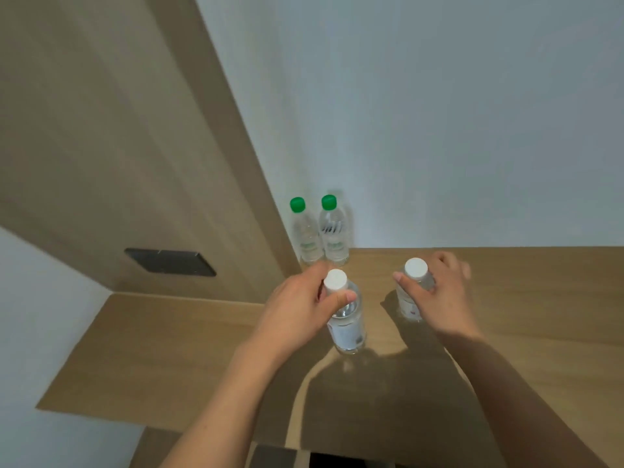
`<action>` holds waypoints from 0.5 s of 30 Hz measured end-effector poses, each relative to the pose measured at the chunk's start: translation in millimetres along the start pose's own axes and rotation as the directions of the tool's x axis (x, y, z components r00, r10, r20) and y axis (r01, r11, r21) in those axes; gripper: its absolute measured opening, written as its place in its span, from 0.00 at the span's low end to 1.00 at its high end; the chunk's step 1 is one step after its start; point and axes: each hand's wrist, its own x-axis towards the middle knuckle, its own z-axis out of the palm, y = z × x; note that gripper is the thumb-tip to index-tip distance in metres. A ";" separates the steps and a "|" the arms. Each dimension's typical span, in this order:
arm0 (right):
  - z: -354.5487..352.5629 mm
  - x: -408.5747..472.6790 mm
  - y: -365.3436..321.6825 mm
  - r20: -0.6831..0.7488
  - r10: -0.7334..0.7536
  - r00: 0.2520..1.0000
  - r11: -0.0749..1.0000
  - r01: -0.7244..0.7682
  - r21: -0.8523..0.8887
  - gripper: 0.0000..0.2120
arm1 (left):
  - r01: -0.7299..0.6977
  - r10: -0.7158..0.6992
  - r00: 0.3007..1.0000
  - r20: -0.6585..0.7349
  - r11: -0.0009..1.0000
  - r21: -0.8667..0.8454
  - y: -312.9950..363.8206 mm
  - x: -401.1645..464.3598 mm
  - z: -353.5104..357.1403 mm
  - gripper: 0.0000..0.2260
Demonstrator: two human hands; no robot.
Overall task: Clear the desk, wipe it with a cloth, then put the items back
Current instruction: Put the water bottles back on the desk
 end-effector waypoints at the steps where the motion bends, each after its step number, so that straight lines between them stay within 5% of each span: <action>1: -0.2 9.6 7.7 0.002 0.001 1.000 1.000 -0.001 0.001 0.13 | -0.003 0.003 1.000 0.017 1.000 0.031 2.4 13.6 4.8 0.11; 7: 2.7 62.1 34.9 -0.043 -0.003 0.999 0.999 0.005 0.032 0.10 | -0.016 -0.003 0.995 0.096 0.980 0.198 15.4 97.5 30.6 0.13; 15: 11.4 106.6 51.5 0.087 0.045 0.995 0.990 -0.057 0.131 0.09 | 0.076 -0.098 0.994 0.051 0.940 0.332 -2.1 200.7 58.7 0.12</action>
